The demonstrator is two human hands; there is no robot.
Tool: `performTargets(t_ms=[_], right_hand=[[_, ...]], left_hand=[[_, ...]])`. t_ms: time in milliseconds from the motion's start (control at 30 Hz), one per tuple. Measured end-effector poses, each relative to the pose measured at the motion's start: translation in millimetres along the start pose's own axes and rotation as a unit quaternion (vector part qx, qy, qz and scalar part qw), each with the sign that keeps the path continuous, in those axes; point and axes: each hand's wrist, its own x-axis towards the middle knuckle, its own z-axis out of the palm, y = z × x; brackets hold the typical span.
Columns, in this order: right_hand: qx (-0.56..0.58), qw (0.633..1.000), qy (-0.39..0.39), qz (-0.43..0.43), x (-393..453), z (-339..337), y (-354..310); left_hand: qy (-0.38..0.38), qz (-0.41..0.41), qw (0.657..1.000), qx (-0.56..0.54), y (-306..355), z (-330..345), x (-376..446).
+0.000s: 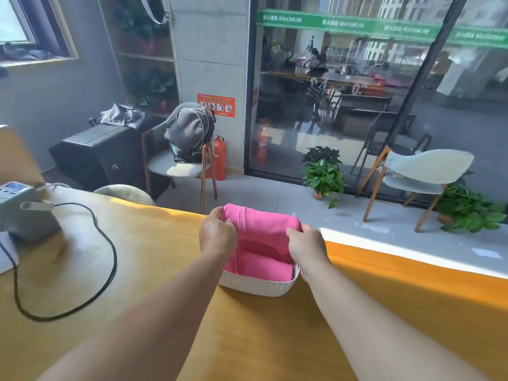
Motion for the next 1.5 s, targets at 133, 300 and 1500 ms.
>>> performTargets(t_ms=[133,300,1500], right_hand=[[-0.065,0.998,0.003,-0.021,7.8,6.2,6.4],[-0.121,0.992,-0.003,-0.026,8.7,5.0,9.3],[0.054,0.99,0.13,0.03,-217.0,-309.0,169.7]], left_hand=[[-0.004,0.008,0.999,0.05,-10.3,4.6,6.6],[0.02,0.05,0.995,0.086,-15.2,9.0,5.2],[-0.271,0.196,0.942,0.011,46.8,133.2,-370.9]])
